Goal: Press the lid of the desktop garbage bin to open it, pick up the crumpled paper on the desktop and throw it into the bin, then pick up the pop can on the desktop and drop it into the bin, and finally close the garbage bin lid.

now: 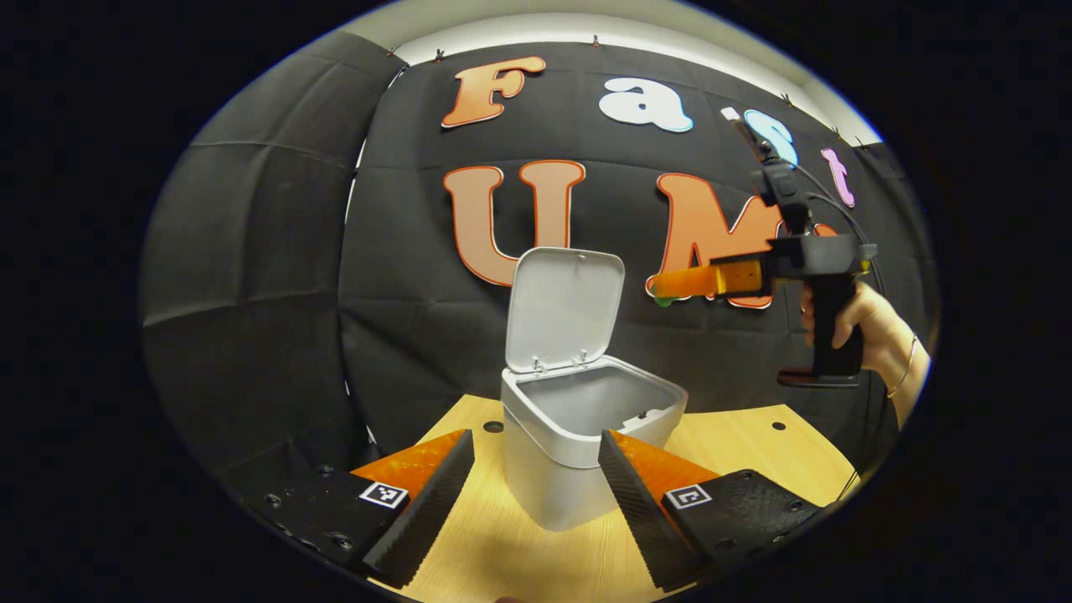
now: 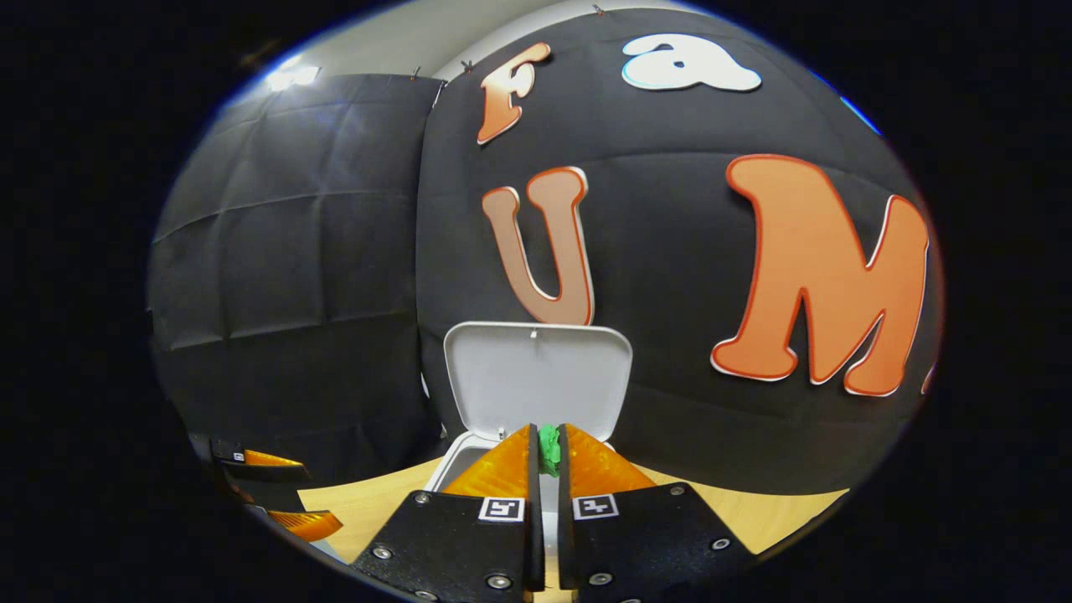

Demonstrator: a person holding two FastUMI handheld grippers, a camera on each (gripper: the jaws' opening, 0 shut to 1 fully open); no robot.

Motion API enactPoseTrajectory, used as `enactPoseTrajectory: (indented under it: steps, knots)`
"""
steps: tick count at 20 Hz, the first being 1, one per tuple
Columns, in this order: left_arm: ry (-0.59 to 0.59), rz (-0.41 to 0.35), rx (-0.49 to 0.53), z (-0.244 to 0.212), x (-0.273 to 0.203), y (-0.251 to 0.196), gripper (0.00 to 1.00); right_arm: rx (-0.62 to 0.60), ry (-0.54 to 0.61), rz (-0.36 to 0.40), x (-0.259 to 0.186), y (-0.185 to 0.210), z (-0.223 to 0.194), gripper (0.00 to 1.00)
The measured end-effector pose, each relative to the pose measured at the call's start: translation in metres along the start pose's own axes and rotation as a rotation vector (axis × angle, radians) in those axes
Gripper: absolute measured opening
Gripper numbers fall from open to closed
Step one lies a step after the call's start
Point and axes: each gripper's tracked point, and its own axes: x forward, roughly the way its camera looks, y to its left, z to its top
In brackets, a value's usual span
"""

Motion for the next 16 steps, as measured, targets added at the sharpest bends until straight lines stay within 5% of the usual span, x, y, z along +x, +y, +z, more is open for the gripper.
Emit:
enactPoseTrajectory:
  steps: [6,10,16]
  knots:
    - [0.007,0.038,-0.02,-0.005,0.004,0.022,0.95,-0.002,0.089,0.024,0.053,0.018,-0.036,0.24]
    - [0.008,0.047,-0.017,-0.006,0.007,0.026,0.95,0.058,0.086,0.044,0.053,0.021,-0.035,0.95]
    - [-0.001,0.029,-0.033,-0.001,0.014,0.016,0.95,0.076,0.045,-0.003,0.031,-0.006,-0.02,0.95]
